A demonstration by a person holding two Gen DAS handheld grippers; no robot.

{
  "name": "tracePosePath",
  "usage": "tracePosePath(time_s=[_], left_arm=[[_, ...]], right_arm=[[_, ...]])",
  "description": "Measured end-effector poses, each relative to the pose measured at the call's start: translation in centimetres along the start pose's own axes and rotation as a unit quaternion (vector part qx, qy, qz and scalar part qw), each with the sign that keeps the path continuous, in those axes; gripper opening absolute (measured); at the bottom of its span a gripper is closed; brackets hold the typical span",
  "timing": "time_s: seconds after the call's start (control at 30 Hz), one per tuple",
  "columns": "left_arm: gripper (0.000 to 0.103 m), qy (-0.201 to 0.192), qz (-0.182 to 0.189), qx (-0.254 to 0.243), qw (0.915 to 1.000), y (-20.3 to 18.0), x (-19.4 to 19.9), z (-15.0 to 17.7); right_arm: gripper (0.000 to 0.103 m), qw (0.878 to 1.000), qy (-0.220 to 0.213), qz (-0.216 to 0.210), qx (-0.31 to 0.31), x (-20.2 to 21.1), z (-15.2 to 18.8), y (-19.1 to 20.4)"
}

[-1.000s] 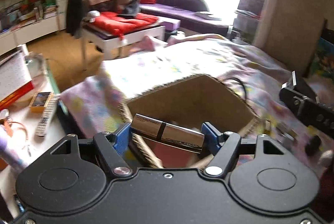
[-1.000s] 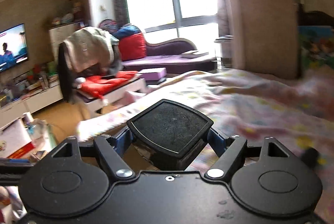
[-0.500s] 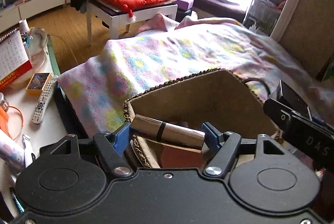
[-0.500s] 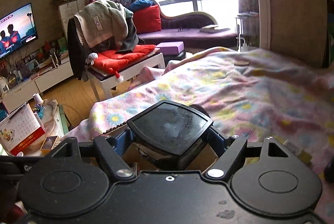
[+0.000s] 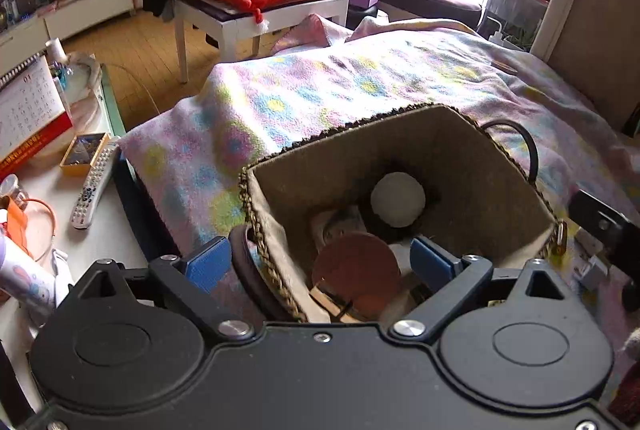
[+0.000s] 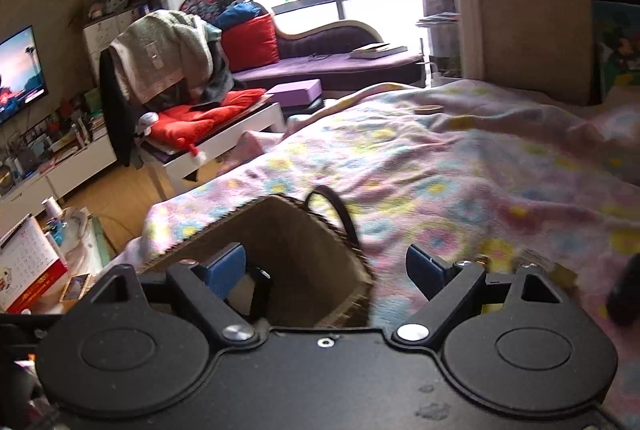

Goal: Organize rigid objects
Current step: 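Move both grippers back from the basket toward the remaining items, then grasp the black oval case with the right gripper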

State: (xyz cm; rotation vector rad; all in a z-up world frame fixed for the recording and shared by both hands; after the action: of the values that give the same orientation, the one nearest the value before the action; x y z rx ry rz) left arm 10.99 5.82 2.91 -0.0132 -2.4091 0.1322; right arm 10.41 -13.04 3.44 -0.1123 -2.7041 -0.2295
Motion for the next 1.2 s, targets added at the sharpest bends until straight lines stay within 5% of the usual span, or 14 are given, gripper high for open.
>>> tracePosePath(time_s=[0.17, 0.33, 0.6, 0.77, 0.97, 1.2], left_arm=[[0.096, -0.057, 0.015, -0.064, 0.9962, -3.0, 3.3, 1.8], [0.099, -0.099, 0.078, -0.152, 0.9803, -7.6, 5.5, 4.3], [0.099, -0.076, 0.158, -0.254, 0.9513, -13.4, 3.9, 8.6], [0.099, -0.052, 0.192, -0.282, 0.9386, -15.7, 1.9, 10.2], [0.099, 0.021, 0.211, -0.246, 0.9459, -16.0, 0.1, 10.6], [0.099, 0.082, 0.212, -0.186, 0.9559, -15.4, -2.3, 10.1]], right_arm=[[0.093, 0.997, -0.023, 0.065, 0.023, 3.1, 3.1, -3.9], [0.095, 0.988, -0.025, 0.142, 0.046, 5.9, 7.4, -9.0], [0.095, 0.972, 0.018, 0.234, 0.027, 8.2, 12.5, -17.6], [0.095, 0.97, 0.004, 0.242, 0.022, 8.0, 12.4, -20.0], [0.095, 0.97, -0.03, 0.239, 0.036, 5.0, 10.6, -22.3], [0.096, 0.971, -0.011, 0.229, 0.068, -0.8, 8.9, -24.5]])
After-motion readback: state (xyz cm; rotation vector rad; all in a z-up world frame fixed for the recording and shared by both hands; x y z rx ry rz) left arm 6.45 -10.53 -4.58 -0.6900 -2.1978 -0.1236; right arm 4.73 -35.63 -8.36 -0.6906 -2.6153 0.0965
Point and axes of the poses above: each gripper's, at about its wrist camera, not at the fingertips, and x roughly against the way its jaws point, y to its left, z to its underside, the point moved 2 cm from there along -x, roughly the way its jaws point, and after that the axes turned 8 degrees about -y, right-handed, at the moved point
